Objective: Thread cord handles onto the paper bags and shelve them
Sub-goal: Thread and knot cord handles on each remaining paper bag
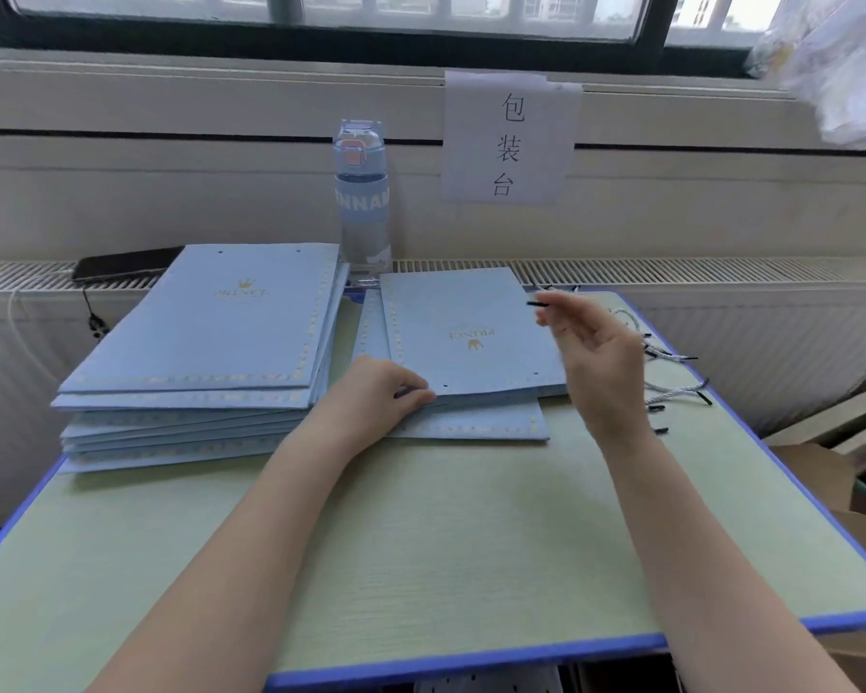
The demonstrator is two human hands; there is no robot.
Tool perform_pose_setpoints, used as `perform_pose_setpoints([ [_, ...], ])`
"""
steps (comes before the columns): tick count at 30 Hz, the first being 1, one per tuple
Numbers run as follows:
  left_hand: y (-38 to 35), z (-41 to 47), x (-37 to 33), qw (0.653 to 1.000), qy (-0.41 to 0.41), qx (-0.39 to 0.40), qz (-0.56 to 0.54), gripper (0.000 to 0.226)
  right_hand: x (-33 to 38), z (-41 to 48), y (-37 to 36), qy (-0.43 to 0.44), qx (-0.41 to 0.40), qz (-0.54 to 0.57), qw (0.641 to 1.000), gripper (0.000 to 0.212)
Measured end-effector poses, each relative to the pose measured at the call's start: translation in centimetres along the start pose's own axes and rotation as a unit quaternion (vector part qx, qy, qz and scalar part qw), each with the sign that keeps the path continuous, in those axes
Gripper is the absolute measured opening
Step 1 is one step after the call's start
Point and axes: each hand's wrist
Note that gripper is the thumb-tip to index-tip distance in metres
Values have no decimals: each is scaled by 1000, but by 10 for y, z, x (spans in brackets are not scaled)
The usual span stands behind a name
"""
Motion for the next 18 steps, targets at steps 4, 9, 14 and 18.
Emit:
perform_pose_setpoints([
  [4, -1, 1, -4, 997, -13, -1, 71, 31, 16, 25, 10, 5, -26, 11, 1000, 23],
  [9, -3, 4, -9, 987, -56, -34, 149, 29, 47, 47, -14, 45, 115, 43, 991, 21],
  [14, -4, 5, -13, 984, -64, -25, 167, 31, 33, 57, -34, -2, 208, 51, 977, 24],
  [18, -5, 5, -9, 992, -64, -30, 109, 32, -25, 42, -36, -14, 281, -193, 940, 18],
])
Point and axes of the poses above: each hand's wrist, its own z-axis towards the middle knuckle, its own y-axis out of the back of the hand, x = y × z, and after that the axes turned 3 degrees about -x, right-handed
